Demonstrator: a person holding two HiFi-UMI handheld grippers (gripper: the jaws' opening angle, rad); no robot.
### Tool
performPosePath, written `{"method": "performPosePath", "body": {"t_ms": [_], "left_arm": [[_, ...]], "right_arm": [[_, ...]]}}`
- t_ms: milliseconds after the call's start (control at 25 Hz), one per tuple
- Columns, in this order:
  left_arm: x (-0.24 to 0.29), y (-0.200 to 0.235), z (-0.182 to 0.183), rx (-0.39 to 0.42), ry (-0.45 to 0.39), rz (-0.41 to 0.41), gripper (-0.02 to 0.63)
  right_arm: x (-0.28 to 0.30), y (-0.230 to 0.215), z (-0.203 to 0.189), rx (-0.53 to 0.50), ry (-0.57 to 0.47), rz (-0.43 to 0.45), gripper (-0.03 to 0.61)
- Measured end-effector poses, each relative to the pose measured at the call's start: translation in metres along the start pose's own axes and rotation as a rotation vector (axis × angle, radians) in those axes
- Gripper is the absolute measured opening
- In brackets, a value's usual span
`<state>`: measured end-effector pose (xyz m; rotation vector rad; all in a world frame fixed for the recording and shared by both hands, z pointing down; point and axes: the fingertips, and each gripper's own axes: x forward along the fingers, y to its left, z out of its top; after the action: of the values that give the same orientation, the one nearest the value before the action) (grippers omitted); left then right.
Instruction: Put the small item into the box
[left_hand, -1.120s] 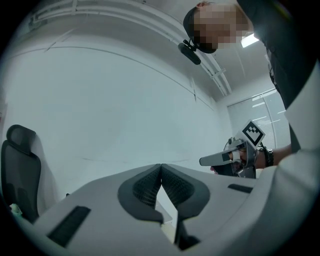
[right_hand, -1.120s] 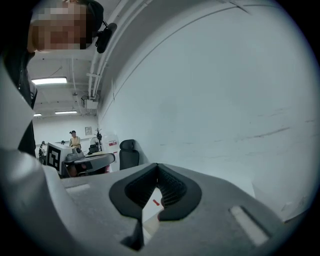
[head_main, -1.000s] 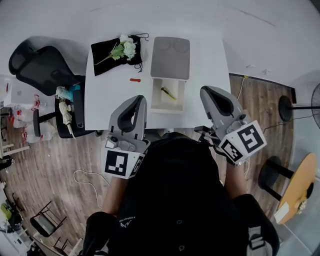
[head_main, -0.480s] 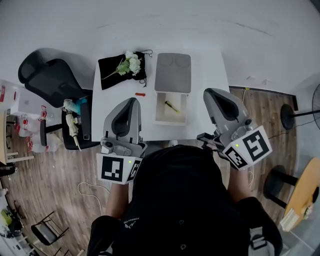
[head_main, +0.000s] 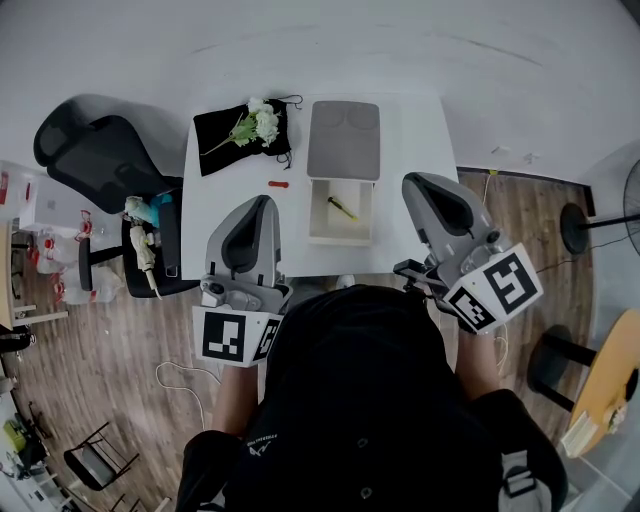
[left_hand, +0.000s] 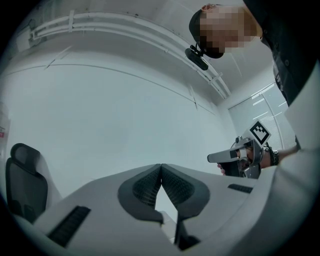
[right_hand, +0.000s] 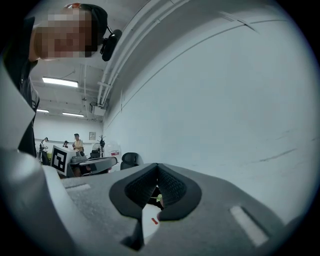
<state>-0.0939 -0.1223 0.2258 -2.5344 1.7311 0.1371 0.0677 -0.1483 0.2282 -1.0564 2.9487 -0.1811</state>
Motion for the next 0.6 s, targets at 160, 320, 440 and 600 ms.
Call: {"method": "performPosePath", "body": {"t_ms": [160,320,440,600], "left_arm": [[0.0001,-0.0020,-0.0010,0.000,0.005,-0.007,0.005],[-0.0009,-0.0041,-0.0018,-0.001,0.007,-0.013,0.005],[-0.0018,-0.0039,-0.0050,-0.003,0.013,-0.010,0.005],[-0.0010,-0.0009,-0.0070,-0.008,0.017,-0.003,0.005]], "right_arm": [[-0.0011,-0.0011,-0.0031,0.006,0.010,-0.003,0.006],[-0.0018,-0.0013,-0.0034,0.005,0.013,-0.005,0.005],[-0.0006,-0.0023,-0.0047,0.005,0.018,-0.004,0.005],[0.0022,-0.0032,-0.0049,0.005,0.023,-0.002,0.005]]}}
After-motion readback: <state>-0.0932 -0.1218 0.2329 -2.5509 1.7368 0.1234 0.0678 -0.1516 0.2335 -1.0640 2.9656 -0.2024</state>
